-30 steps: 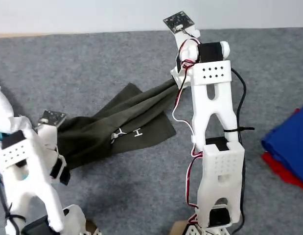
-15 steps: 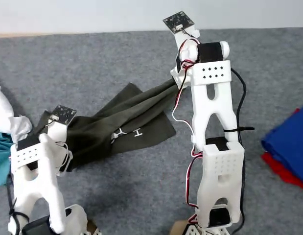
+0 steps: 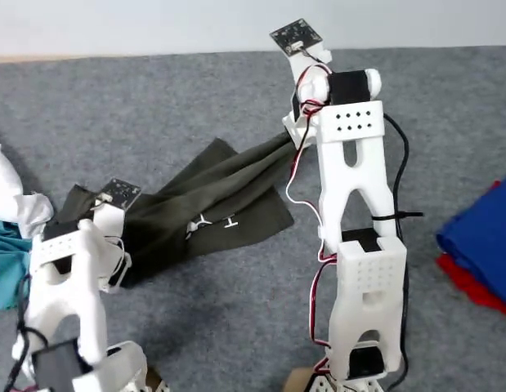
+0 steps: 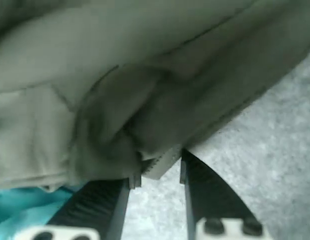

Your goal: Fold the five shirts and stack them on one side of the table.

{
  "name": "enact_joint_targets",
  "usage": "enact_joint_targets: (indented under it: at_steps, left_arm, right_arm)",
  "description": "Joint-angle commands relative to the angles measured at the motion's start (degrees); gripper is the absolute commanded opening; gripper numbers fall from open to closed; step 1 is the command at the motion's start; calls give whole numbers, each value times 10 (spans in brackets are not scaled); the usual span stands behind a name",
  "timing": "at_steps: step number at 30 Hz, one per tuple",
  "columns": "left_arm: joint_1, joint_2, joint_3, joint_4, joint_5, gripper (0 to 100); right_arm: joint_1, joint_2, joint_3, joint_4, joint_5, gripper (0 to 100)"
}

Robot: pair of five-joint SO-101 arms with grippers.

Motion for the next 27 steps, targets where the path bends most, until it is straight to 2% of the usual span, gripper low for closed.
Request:
enact_joint_targets:
  at_steps: [1,7,11,16,21,27]
  left_arm:
    - [-10,31,-44,-7,0,135]
    - [-11,120,-109,-3,1,135]
    - [-9,186,-172,37,12,129]
    - [-9,213,-222,74,13,0]
    - [-7,138,-251,127,14,2]
    - [-6,-53,-326,214,16,2]
  right_arm:
    - [-7,-4,-4,11,4,10]
    - [-8,-4,-4,7,4,10]
    - [-8,-4,-4,7,4,10]
    - [-5,-12,-7,11,4,10]
    - [4,-33,-16,11,4,10]
    - [30,-87,-16,11,4,10]
